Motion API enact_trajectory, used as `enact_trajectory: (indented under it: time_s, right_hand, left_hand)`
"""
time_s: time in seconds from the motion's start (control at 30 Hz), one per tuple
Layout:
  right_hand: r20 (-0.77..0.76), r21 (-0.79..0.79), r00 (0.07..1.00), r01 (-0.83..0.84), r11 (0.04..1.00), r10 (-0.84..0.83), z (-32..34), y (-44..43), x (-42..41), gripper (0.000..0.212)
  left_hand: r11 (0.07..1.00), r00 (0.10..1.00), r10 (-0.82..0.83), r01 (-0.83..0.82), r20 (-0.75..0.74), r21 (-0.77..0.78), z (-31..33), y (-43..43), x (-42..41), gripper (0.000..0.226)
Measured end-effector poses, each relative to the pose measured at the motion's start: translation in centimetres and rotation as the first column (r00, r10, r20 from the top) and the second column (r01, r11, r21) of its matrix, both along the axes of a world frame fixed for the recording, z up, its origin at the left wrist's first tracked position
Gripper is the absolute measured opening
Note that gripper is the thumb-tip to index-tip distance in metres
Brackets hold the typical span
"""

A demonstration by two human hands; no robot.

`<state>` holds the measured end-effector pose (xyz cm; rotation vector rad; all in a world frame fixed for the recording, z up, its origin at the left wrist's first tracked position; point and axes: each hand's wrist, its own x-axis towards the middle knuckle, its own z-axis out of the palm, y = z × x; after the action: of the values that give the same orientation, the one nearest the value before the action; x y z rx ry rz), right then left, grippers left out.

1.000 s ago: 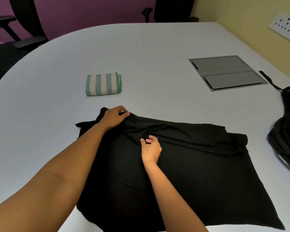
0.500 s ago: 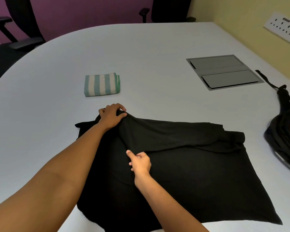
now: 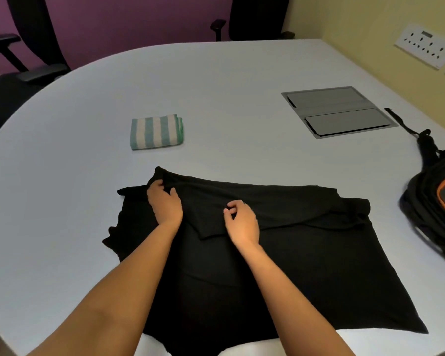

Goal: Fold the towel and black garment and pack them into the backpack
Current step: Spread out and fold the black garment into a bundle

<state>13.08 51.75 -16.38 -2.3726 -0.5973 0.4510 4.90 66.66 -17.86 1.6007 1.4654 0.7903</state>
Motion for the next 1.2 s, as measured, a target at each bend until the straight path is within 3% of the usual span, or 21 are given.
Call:
enact_trajectory:
  time_s: [0.1, 0.2, 0.3, 0.43, 0.53, 0.63, 0.77, 0.8, 0.97, 1.03, 1.1, 1.2]
  right_hand:
    - [0.158, -0.224, 0.956, -0.21, 0.952, 0.248, -1.0, -0.5, 1.5, 0.044]
    - [0.262, -0.33, 0.886, -0.291, 0.898, 0.383, -2.1, -0.9, 1.2, 0.051]
    - [0.326, -0.242, 0.863, -0.318, 0.917, 0.385, -2.4, -1.0, 0.2, 0.049]
    - [0.289, -0.158, 0.855, -0.402, 0.902, 0.431, -2.5, 0.1, -2.2, 0.054]
    - [0.311, -0.192, 0.816, -0.447, 0.874, 0.486, -2.9, 0.9, -3.6, 0.054]
    - [0.344, -0.216, 0.791, -0.458, 0.862, 0.506, -3.2, 1.2, -4.1, 0.047]
    - [0.448, -0.115, 0.772, -0.45, 0.886, 0.451, -3.4, 1.1, -4.9, 0.022]
    - [0.491, -0.087, 0.759, -0.445, 0.891, 0.427, -3.6, 1.0, -4.9, 0.02]
    - [0.546, -0.039, 0.706, -0.516, 0.856, 0.451, -3.4, 0.8, -5.7, 0.017]
    - [0.469, -0.105, 0.703, -0.557, 0.824, 0.534, -3.4, 0.8, -6.2, 0.02]
    - [0.291, -0.149, 0.743, -0.588, 0.795, 0.603, -3.3, 0.7, -6.4, 0.03]
    - [0.177, -0.049, 0.835, -0.521, 0.852, 0.521, -2.2, 0.5, -5.1, 0.032]
  left_hand:
    - [0.945, 0.988, 0.14, -0.114, 0.064, -0.307, 0.3, -0.9, 0.3, 0.05]
    - [0.914, 0.995, 0.095, -0.092, -0.011, -0.396, 0.7, -0.7, 0.4, 0.051]
    - [0.943, 0.998, 0.044, -0.057, -0.046, -0.328, 0.7, 0.3, 0.2, 0.038]
    - [0.968, 0.998, 0.055, -0.061, -0.031, -0.245, 0.7, 1.1, -0.2, 0.033]
    - [0.997, 0.987, -0.074, 0.075, -0.14, 0.003, 0.4, 2.1, -0.4, 0.045]
    - [0.908, 0.837, -0.263, 0.383, -0.48, 0.169, 0.1, 3.7, -0.6, 0.039]
    - [0.784, 0.572, -0.398, 0.619, -0.717, 0.059, 0.7, 5.6, -0.8, 0.032]
    - [0.763, 0.543, -0.404, 0.644, -0.736, 0.057, 0.9, 5.9, -1.0, 0.031]
    - [0.786, 0.723, -0.318, 0.563, -0.614, 0.256, 1.5, 6.0, -1.6, 0.029]
    - [0.794, 0.715, -0.316, 0.559, -0.623, 0.239, 1.1, 5.7, -1.9, 0.025]
    - [0.8, 0.676, -0.318, 0.568, -0.665, 0.195, 0.4, 5.5, -2.4, 0.024]
    - [0.83, 0.693, -0.285, 0.524, -0.662, 0.192, 0.0, 4.7, -2.4, 0.026]
